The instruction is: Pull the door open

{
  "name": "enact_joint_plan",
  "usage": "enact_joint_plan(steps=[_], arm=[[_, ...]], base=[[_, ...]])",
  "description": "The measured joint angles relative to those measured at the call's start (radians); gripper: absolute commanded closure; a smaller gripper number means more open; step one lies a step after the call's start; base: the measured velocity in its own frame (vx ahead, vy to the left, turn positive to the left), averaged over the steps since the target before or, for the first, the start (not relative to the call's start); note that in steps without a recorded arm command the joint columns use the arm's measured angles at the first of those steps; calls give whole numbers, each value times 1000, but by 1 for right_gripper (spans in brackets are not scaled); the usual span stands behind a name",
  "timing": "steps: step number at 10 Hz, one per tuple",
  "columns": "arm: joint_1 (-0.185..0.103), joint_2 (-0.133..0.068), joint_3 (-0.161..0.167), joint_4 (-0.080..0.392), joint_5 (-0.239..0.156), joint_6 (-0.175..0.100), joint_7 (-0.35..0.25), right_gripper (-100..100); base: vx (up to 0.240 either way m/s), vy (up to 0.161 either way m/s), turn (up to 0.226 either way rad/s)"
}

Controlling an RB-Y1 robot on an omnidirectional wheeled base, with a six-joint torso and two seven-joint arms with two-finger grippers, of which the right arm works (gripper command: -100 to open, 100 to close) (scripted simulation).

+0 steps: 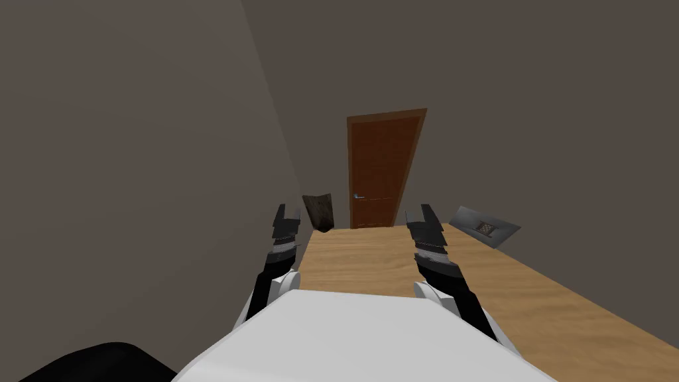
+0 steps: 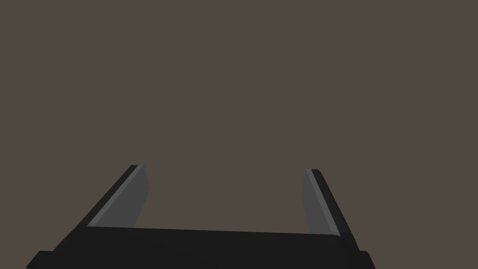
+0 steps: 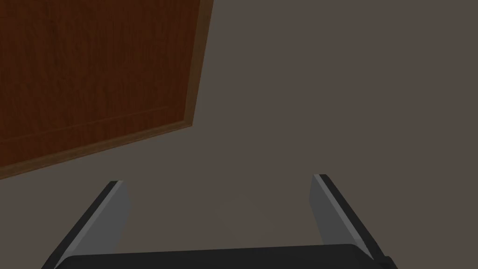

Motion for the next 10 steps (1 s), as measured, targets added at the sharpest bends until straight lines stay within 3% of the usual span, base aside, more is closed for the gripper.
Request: enact_joint_plan(steps=[5,10], arm=[[-39,-24,-4,100,6,-15,-20,-100],[-73,-46,-3,225,14,-49,-45,-100]], base=[[142,0,11],[114,21,13]])
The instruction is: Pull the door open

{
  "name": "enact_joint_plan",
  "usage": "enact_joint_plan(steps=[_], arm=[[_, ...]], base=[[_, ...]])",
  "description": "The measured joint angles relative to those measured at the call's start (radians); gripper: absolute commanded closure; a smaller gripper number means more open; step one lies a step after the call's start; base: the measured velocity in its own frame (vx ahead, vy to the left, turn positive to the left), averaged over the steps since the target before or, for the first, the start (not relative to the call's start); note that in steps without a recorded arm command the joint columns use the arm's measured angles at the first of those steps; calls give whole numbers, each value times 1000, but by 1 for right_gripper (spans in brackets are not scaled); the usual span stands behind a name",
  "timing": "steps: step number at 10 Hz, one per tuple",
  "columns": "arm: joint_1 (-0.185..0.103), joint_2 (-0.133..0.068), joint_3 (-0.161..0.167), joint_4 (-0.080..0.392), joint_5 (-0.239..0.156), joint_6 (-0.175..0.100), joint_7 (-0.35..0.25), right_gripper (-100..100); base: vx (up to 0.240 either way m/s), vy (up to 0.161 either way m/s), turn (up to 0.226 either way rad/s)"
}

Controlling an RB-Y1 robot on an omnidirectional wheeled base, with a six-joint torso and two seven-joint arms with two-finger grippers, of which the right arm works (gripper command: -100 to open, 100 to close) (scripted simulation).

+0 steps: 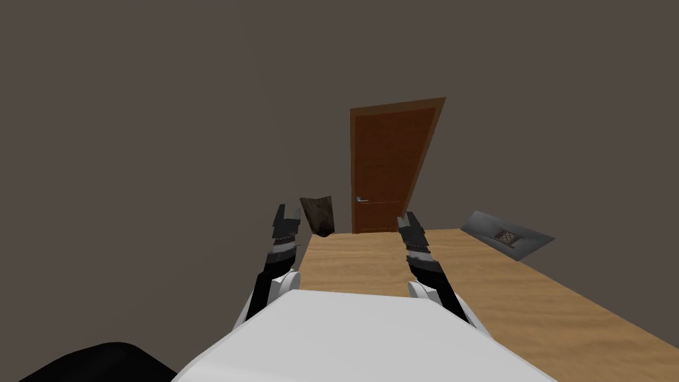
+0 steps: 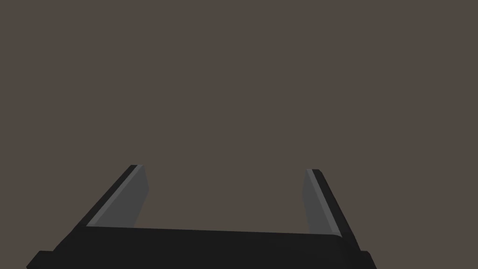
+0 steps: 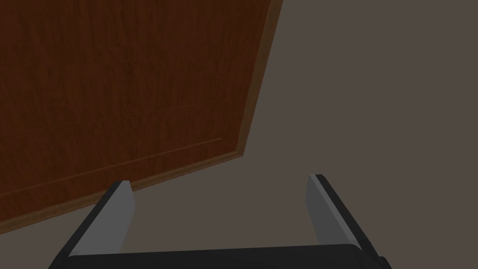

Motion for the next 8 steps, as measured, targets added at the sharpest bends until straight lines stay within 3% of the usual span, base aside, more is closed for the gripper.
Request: enact_joint_plan(steps=[8], arm=[[-83,-41,-14,217,8,-39,-47,-100]], base=[[98,11,14]])
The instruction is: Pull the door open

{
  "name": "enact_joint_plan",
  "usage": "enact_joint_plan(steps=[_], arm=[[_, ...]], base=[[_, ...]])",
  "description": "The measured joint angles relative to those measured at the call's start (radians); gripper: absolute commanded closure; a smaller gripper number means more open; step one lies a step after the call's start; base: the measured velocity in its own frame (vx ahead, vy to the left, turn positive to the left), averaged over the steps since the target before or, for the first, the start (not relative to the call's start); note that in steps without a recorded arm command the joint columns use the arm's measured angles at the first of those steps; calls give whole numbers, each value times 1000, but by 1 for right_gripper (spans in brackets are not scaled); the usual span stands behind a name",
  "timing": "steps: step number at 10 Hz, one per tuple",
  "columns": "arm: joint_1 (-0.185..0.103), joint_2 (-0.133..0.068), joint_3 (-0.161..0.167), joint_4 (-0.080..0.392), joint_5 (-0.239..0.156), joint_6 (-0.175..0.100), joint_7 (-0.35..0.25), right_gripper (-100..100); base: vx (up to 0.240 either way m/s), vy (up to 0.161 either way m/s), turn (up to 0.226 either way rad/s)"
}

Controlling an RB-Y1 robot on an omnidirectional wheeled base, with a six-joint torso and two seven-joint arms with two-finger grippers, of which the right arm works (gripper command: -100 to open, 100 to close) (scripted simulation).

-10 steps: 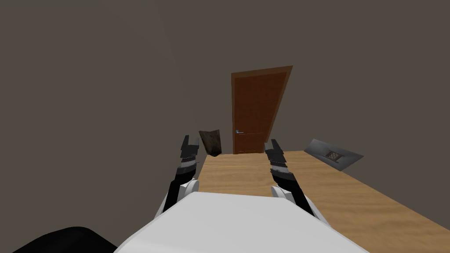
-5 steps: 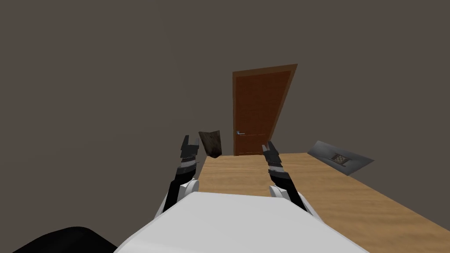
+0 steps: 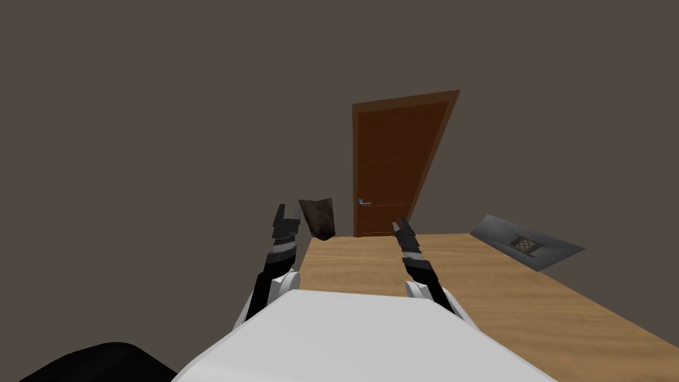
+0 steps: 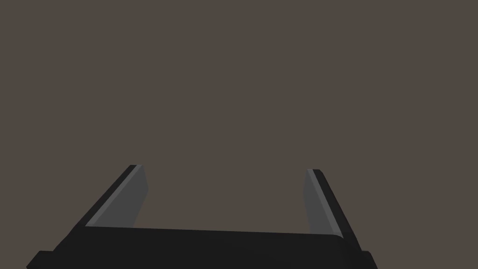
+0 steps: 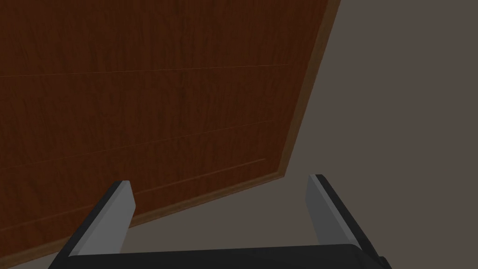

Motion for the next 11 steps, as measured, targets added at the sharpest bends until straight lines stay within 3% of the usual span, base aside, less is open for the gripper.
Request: enact_joint_plan(steps=[3,9,11], arm=[[-28,-15,-3,77,4,-14,-20,-100],[-97,-41,-10,274,14,-53,-57,-100],[-107,-49,-10,320,18,-64,-72,-100]], base=[[98,8,17],[98,17,17],[87,-2,11]])
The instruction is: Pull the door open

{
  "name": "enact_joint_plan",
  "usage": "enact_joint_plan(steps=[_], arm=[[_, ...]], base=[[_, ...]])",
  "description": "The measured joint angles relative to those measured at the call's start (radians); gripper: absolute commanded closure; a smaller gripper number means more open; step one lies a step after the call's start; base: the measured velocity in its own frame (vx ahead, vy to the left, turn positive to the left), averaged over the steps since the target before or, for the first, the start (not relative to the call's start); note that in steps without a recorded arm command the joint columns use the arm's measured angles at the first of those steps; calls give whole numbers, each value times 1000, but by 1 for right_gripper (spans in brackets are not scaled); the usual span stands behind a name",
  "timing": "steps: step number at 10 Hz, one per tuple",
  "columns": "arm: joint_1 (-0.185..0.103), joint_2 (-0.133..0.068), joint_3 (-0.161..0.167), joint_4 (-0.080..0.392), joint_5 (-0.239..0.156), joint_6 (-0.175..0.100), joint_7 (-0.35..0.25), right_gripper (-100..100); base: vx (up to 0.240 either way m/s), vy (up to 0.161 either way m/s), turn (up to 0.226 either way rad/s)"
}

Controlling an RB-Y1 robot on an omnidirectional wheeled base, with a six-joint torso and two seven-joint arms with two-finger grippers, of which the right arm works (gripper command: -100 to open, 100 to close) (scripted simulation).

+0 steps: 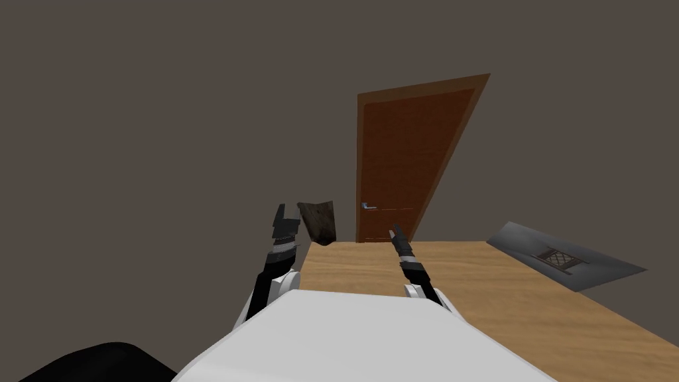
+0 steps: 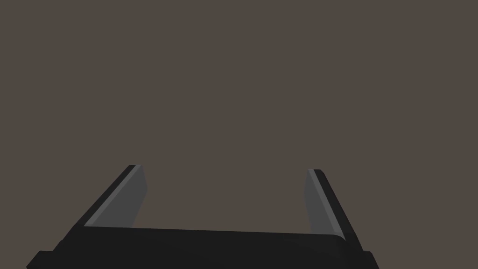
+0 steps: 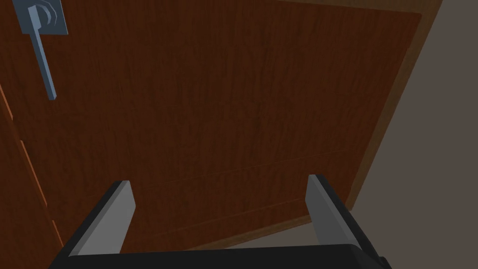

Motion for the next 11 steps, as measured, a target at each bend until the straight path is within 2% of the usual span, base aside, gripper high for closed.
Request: enact_joint_plan(steps=[1,2,5,8,11], arm=[[-8,-3,-1,16,0,-1,-4,-100],[-24,-8,-4,52,1,-8,-8,-100],[-44,-15,-5,114,5,-19,-23,-100],[-73,-30,-10,199,8,-39,-42,-100],[-97,-35,-12,269,12,-53,-53,-100]], base=[[64,3,11],[77,17,20],[72,10,10],[95,10,16],[69,4,11]])
